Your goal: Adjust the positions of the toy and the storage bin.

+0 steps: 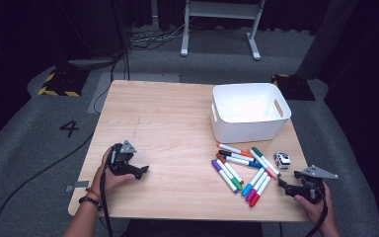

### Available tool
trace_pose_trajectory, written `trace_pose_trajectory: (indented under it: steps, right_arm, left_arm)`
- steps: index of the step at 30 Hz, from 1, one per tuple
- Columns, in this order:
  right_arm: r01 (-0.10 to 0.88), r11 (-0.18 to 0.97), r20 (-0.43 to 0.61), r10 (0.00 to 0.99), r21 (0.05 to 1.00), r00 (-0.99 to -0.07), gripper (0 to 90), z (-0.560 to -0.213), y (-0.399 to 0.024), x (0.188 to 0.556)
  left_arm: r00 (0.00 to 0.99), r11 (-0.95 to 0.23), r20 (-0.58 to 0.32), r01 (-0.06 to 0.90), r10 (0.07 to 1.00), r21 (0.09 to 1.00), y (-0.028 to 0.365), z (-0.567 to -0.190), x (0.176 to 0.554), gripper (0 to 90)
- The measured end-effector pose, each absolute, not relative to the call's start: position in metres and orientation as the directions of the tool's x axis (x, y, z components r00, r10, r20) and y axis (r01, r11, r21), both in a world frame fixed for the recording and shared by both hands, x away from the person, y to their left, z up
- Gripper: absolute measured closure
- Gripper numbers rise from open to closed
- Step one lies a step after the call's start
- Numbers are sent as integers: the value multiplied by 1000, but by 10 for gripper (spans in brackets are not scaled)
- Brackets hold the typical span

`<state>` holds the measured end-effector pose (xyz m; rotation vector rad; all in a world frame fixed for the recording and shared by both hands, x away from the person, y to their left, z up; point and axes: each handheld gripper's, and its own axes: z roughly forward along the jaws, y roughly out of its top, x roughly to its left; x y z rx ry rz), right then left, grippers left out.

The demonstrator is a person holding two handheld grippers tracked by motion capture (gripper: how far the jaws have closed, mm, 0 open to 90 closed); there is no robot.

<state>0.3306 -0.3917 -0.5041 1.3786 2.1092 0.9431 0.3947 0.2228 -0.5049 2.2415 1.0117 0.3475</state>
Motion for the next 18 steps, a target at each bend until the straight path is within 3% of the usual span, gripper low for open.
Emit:
trace_pose_trajectory:
  steps: [9,12,15,16,18]
  right_arm:
    - [610,269,-1,916,746,-402,208,-504,-392,331]
    - [610,269,-2,916,745,-402,208,-504,-392,331]
    - [609,269,-2,916,746,-402,207,-504,-392,331]
    - [609,270,-2,916,746,-402,207,-504,-392,331]
    - [610,269,-2,916,746,-402,207,-504,-392,330]
  left_arm:
    - [663,-492,-24,578,748,651,222,-505,394,4]
    - [674,-497,-29,571,738,653,221,-502,396,51]
    - [696,-512,-33,560,718,651,215,-498,396,204]
    - [704,-527,-26,554,709,644,211,-495,397,152]
    - [719,-541,-6,528,695,654,206,-491,399,191]
